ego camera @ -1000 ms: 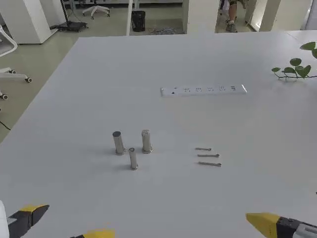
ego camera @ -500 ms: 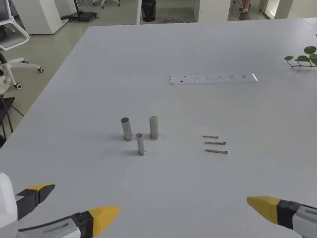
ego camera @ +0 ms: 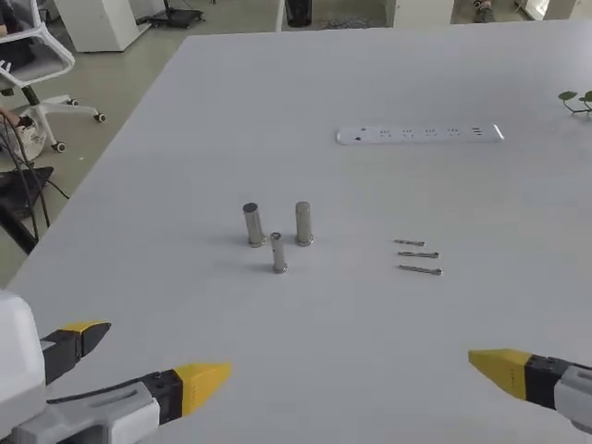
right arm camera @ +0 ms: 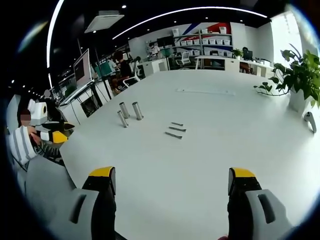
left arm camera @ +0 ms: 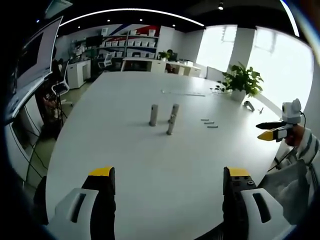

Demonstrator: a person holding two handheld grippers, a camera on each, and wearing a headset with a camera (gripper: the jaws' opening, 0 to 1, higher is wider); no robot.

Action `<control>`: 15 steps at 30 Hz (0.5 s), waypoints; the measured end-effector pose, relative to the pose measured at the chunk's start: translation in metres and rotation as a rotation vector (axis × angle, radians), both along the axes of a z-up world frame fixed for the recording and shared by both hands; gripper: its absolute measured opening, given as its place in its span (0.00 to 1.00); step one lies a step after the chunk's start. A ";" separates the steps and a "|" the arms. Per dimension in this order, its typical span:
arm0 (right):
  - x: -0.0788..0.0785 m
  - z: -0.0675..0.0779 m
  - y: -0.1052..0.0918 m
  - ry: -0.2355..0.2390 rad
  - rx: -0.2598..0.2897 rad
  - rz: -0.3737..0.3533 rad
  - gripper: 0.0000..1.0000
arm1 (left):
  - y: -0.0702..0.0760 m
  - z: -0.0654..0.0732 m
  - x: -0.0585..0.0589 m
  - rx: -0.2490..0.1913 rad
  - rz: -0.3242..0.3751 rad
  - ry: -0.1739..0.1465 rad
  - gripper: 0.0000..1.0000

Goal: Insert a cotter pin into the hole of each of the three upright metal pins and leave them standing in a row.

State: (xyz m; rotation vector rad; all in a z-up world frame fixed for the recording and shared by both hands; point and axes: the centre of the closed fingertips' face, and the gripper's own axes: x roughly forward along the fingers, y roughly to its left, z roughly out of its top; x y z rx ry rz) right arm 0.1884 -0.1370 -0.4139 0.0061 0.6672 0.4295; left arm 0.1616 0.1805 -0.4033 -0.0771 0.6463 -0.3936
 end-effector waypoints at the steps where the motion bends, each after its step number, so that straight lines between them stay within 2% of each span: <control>1: 0.000 0.000 0.000 -0.001 0.000 0.000 0.92 | 0.000 0.000 0.000 0.001 -0.002 0.000 0.88; 9: 0.000 0.005 -0.001 -0.013 -0.007 -0.001 0.92 | -0.002 0.010 0.001 0.009 -0.021 -0.014 0.87; 15: -0.001 0.006 -0.003 -0.013 -0.015 -0.007 0.92 | -0.003 0.015 0.008 0.012 -0.033 -0.036 0.87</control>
